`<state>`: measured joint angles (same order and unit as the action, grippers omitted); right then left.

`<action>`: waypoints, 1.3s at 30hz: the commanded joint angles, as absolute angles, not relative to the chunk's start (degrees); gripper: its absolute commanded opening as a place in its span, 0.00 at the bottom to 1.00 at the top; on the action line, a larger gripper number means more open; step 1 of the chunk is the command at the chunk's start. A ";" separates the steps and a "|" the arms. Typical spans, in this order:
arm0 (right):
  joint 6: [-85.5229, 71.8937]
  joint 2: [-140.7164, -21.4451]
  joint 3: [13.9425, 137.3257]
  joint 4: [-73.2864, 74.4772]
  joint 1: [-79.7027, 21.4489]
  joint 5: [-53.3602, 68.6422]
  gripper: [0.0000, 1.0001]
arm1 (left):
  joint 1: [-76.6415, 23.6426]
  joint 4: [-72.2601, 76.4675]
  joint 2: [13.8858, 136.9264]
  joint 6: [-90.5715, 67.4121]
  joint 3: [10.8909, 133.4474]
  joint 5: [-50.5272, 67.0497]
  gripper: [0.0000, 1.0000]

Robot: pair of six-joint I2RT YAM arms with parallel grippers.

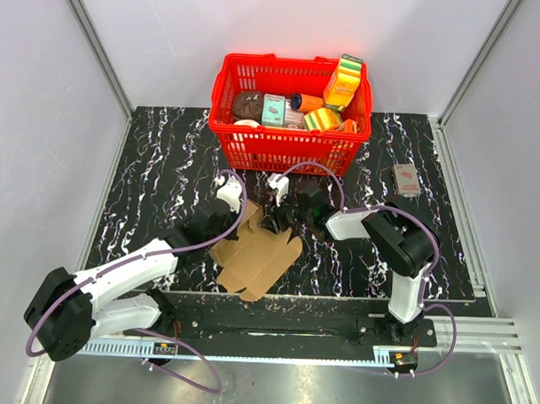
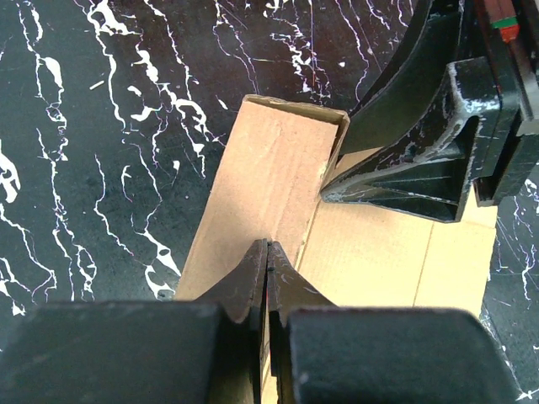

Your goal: Fold the paper box

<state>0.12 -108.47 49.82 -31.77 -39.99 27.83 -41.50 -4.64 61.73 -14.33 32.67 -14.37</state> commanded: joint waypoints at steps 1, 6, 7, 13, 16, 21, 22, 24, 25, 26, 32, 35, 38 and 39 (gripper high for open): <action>0.26 -109.68 53.08 -34.28 -39.64 30.23 0.45 | -41.22 -2.90 61.08 -13.71 32.25 -14.06 0.00; 0.35 -110.30 54.31 -34.10 -39.64 31.29 0.45 | -41.22 -2.37 60.91 -13.97 32.52 -13.45 0.00; 0.35 -110.65 54.66 -34.01 -39.64 31.38 0.45 | -41.22 -2.37 61.00 -13.97 32.69 -13.19 0.00; 0.35 -112.32 56.16 -34.72 -39.64 33.40 0.45 | -41.13 -1.85 61.61 -14.24 32.52 -12.66 0.00; 0.35 -113.46 56.69 -35.33 -39.64 34.36 0.44 | -41.13 -1.67 61.79 -14.15 32.52 -12.40 0.00; 0.35 -114.26 57.57 -35.59 -39.46 35.42 0.40 | -40.96 -1.50 62.40 -13.98 32.43 -12.22 0.00; 0.26 -114.52 57.74 -35.68 -39.55 35.68 0.38 | -40.96 -1.58 62.58 -13.97 32.43 -12.13 0.00; 0.35 -114.87 58.09 -35.95 -39.46 35.95 0.35 | -40.78 -1.49 62.67 -13.97 32.43 -12.04 0.00; -1.13 -115.13 58.27 -36.12 -39.46 36.21 0.34 | -40.78 -1.49 62.67 -13.97 32.34 -11.95 0.00; -1.32 -115.22 58.36 -36.38 -39.46 36.30 0.32 | -40.69 -1.41 62.58 -13.89 32.26 -11.95 0.00; -1.85 -116.19 58.80 -37.26 -39.38 36.91 0.18 | -40.34 -1.23 62.75 -13.97 31.99 -11.69 0.00; -2.11 -116.37 58.71 -38.14 -39.38 37.18 0.22 | -40.25 -1.05 62.93 -13.97 31.99 -11.60 0.00; -2.29 -116.54 58.54 -38.93 -39.46 37.09 0.33 | -40.17 -1.06 63.11 -13.89 31.99 -11.43 0.00; -2.37 -116.63 58.54 -39.20 -39.38 37.18 0.34 | -40.17 -1.05 63.11 -13.97 31.91 -11.43 0.00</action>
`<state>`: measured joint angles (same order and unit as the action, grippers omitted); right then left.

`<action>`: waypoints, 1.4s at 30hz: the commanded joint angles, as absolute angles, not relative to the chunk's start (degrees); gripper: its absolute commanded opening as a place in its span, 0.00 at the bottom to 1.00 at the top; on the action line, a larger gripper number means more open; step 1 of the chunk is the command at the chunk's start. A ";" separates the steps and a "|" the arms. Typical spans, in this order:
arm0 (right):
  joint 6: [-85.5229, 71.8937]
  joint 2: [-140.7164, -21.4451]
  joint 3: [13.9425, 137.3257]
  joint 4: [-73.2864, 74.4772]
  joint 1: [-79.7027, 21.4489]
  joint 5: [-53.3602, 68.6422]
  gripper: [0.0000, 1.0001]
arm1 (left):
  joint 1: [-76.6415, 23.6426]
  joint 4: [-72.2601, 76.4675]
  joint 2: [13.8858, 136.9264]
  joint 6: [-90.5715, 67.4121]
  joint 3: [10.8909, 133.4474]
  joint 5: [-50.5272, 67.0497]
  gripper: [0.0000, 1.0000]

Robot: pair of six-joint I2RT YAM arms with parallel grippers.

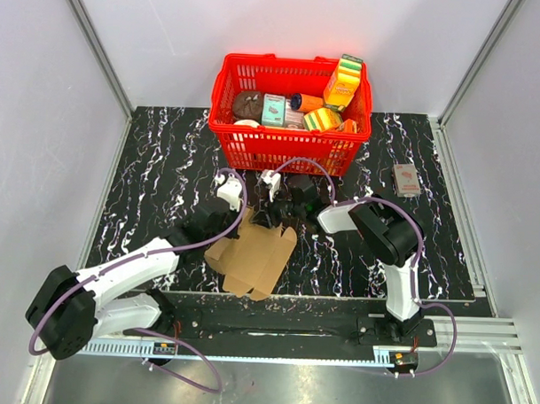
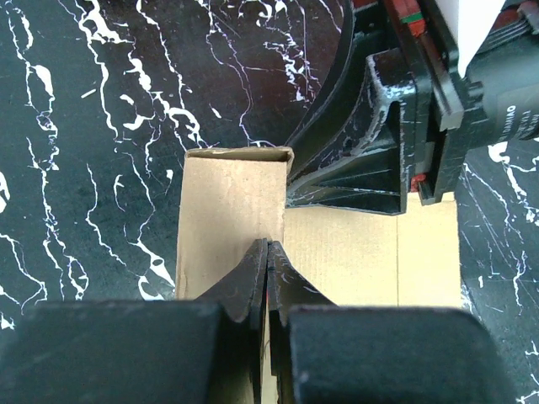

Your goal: Fold the paper box

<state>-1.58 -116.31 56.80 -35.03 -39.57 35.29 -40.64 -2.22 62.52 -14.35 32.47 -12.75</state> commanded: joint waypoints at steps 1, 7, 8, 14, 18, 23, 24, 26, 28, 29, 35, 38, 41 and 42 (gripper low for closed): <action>-2.55 -116.72 58.62 -39.37 -39.38 37.26 0.36 | -40.17 -1.14 63.11 -13.89 31.90 -11.34 0.00; -3.08 -117.60 59.32 -40.87 -39.38 38.05 0.42 | -39.82 -1.14 63.28 -13.80 31.73 -11.16 0.00; -3.08 -117.68 59.50 -40.96 -39.46 38.23 0.42 | -39.81 -1.06 63.37 -13.80 31.64 -11.16 0.00; -3.69 -119.09 61.08 -41.40 -39.38 40.43 0.40 | -39.64 -0.97 63.81 -13.71 31.82 -10.72 0.00; -4.13 -119.97 61.79 -42.01 -39.46 40.96 0.32 | -39.46 -0.88 64.16 -13.54 31.90 -10.46 0.00; -5.27 -120.67 62.31 -42.98 -39.38 41.75 0.20 | -39.38 -0.97 64.25 -13.45 31.90 -10.37 0.00; -5.53 -120.76 62.40 -43.07 -39.46 41.92 0.19 | -39.38 -0.88 64.25 -13.45 31.90 -10.37 0.00; -5.71 -120.76 62.40 -43.07 -39.38 42.01 0.17 | -39.46 -0.97 64.16 -13.45 31.90 -10.28 0.00; -5.80 -120.50 62.32 -43.07 -39.38 42.19 0.15 | -39.38 -0.88 64.34 -13.54 31.99 -10.11 0.00; -5.89 -120.32 62.23 -42.98 -39.46 42.19 0.14 | -39.38 -0.79 64.34 -13.62 31.91 -10.11 0.00; -4.92 -118.57 61.61 -41.14 -39.46 41.13 0.00 | -39.37 -1.05 63.28 -13.97 32.43 -10.02 0.00; -4.48 -118.04 61.35 -40.26 -39.46 40.69 0.00 | -39.37 -1.32 62.23 -14.24 33.83 -10.20 0.00; -4.39 -117.25 61.17 -39.38 -39.46 40.87 0.00 | -39.37 -2.19 60.21 -14.68 36.28 -10.46 0.00; -4.22 -116.99 61.00 -39.03 -39.46 40.87 0.00 | -39.29 -2.46 59.77 -14.85 36.99 -10.46 0.00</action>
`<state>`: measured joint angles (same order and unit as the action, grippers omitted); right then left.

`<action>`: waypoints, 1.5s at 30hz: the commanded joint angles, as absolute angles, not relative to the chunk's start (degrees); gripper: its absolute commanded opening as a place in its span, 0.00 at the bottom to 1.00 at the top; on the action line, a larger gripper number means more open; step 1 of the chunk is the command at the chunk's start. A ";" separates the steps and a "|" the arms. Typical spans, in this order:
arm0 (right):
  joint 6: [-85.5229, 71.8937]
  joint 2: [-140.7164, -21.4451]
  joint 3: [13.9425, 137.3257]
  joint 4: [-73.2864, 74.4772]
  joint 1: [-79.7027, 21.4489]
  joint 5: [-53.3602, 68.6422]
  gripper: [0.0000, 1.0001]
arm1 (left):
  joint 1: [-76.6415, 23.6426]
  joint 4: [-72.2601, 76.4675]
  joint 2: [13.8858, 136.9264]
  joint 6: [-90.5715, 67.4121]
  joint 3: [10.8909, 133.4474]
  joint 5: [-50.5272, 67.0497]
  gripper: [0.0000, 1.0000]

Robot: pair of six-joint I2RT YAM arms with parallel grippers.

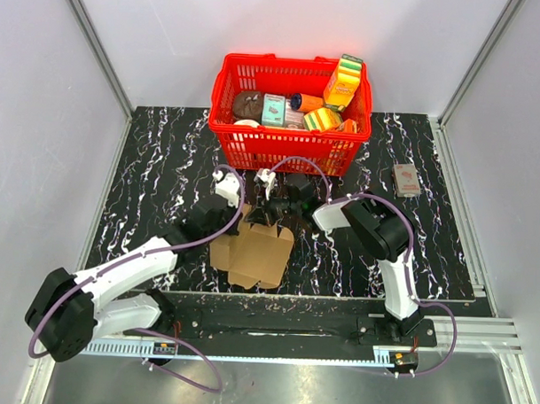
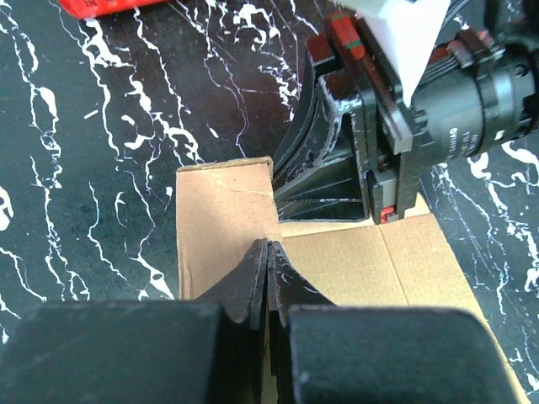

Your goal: Fold the paper box

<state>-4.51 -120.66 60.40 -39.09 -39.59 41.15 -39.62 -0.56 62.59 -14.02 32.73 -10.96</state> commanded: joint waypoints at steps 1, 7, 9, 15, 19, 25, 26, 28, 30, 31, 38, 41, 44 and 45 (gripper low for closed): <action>-4.13 -116.63 60.91 -38.15 -39.38 40.87 0.00 | -39.37 -2.63 59.16 -15.03 37.61 -10.37 0.00; -2.29 -111.63 60.73 -28.77 -39.38 38.59 0.00 | -39.37 -4.39 53.27 -15.38 41.83 -10.55 0.00; -2.20 -109.08 60.38 -26.20 -39.38 36.49 0.00 | -39.37 -5.53 51.25 -15.47 42.45 -10.81 0.00; -0.89 -103.54 62.49 -10.39 -39.55 28.41 0.00 | -39.37 -10.36 49.22 -16.43 44.03 -10.37 0.00; 3.51 -98.54 63.89 4.16 -39.90 21.28 0.00 | -39.38 -13.62 46.76 -17.58 44.91 -10.28 0.00; 8.78 -95.01 72.14 26.13 -39.99 11.61 0.00 | -39.46 -17.49 42.63 -19.16 46.14 -9.41 0.00; 10.01 -95.79 75.20 28.71 -39.99 10.47 0.00 | -39.38 -18.10 42.28 -19.42 46.93 -8.71 0.00; 12.03 -97.11 78.47 36.95 -39.99 8.79 0.00 | -39.38 -19.86 42.10 -19.95 47.81 -7.65 0.00; 14.93 -99.66 83.83 42.34 -39.90 6.26 0.00 | -39.37 -21.43 41.84 -20.13 48.34 -6.94 0.00; 15.99 -100.45 85.50 47.24 -39.99 5.37 0.00 | -39.37 -22.32 41.75 -20.13 49.04 -6.86 0.00; 26.26 -106.17 96.23 61.95 -41.30 -5.16 0.00 | -39.46 -27.68 38.59 -19.25 51.06 -7.65 0.00; 30.65 -107.66 96.59 65.03 -42.71 -7.72 0.00 | -39.38 -29.09 36.83 -19.25 51.24 -7.65 0.00; 33.56 -109.50 97.20 66.88 -44.73 -9.22 0.00 | -39.46 -30.32 35.51 -19.25 51.15 -7.73 0.00; 34.18 -110.12 97.38 67.23 -45.52 -9.40 0.00 | -39.46 -30.76 35.33 -19.25 51.07 -7.91 0.00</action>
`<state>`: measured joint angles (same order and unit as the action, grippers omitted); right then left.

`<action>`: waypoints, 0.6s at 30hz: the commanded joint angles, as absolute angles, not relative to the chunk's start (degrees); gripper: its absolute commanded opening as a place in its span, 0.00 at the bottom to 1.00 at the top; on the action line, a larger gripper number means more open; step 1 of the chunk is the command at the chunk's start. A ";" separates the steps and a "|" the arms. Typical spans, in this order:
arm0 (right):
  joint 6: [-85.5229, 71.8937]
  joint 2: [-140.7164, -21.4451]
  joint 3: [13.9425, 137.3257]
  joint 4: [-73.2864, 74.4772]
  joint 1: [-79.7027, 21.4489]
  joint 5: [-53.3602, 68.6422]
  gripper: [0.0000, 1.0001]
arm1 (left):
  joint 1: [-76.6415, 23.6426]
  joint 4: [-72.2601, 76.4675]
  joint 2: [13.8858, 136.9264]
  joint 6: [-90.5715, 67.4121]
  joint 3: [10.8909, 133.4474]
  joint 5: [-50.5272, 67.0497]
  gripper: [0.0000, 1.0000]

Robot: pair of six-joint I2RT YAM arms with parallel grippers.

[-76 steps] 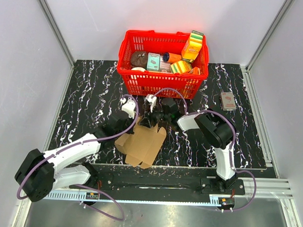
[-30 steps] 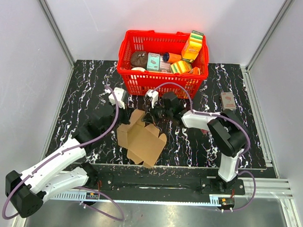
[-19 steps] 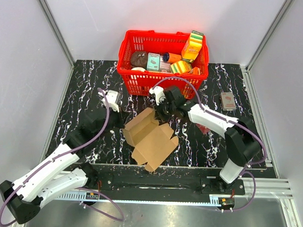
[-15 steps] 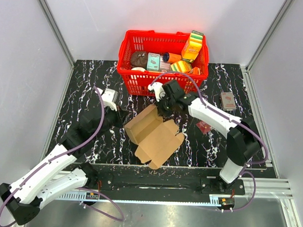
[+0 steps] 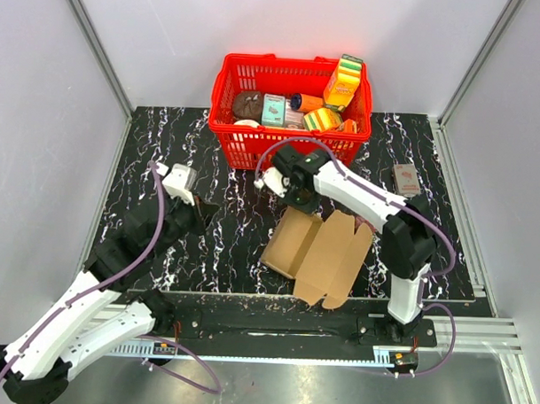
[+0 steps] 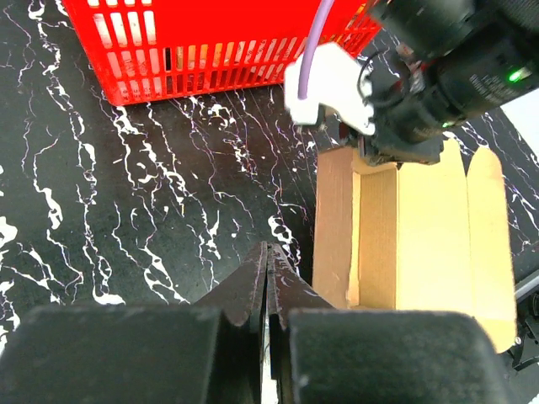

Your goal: Fold the paper box

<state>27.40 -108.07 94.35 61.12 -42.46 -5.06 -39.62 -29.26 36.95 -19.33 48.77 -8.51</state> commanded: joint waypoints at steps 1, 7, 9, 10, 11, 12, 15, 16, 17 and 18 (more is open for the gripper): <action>35.06 -111.17 97.82 67.58 -45.88 -9.32 0.00 | -39.46 -30.85 34.90 -19.25 50.98 -7.91 0.00; 41.83 -115.04 99.22 66.19 -47.98 -9.92 0.00 | -39.38 -31.81 33.75 -19.77 50.19 -7.73 0.00; 42.54 -116.62 99.75 65.31 -48.43 -12.21 0.00 | -39.37 -31.82 33.49 -19.86 49.92 -8.00 0.00; 42.71 -118.46 100.10 65.22 -48.86 -12.91 0.00 | -39.37 -32.16 33.31 -19.95 49.92 -8.09 0.00; 42.98 -119.43 100.89 65.30 -49.22 -15.01 0.00 | -39.46 -32.34 33.22 -20.04 49.83 -8.17 0.00; 43.15 -120.49 101.25 65.22 -49.48 -16.25 0.00 | -39.46 -32.43 33.05 -20.13 49.66 -8.17 0.00; 43.51 -123.92 102.83 65.48 -50.62 -20.03 0.00 | -39.37 -32.96 32.52 -20.30 49.31 -8.35 0.00; 43.33 -125.06 103.79 65.48 -50.97 -20.21 0.00 | -39.46 -33.22 32.26 -20.30 49.22 -8.44 0.00; 42.90 -125.33 104.23 65.48 -51.41 -20.21 0.01 | -39.38 -33.74 32.08 -20.30 49.31 -8.52 0.00; 42.63 -125.77 104.59 65.48 -51.85 -20.21 0.07 | -39.38 -34.10 31.99 -20.22 49.31 -8.61 0.00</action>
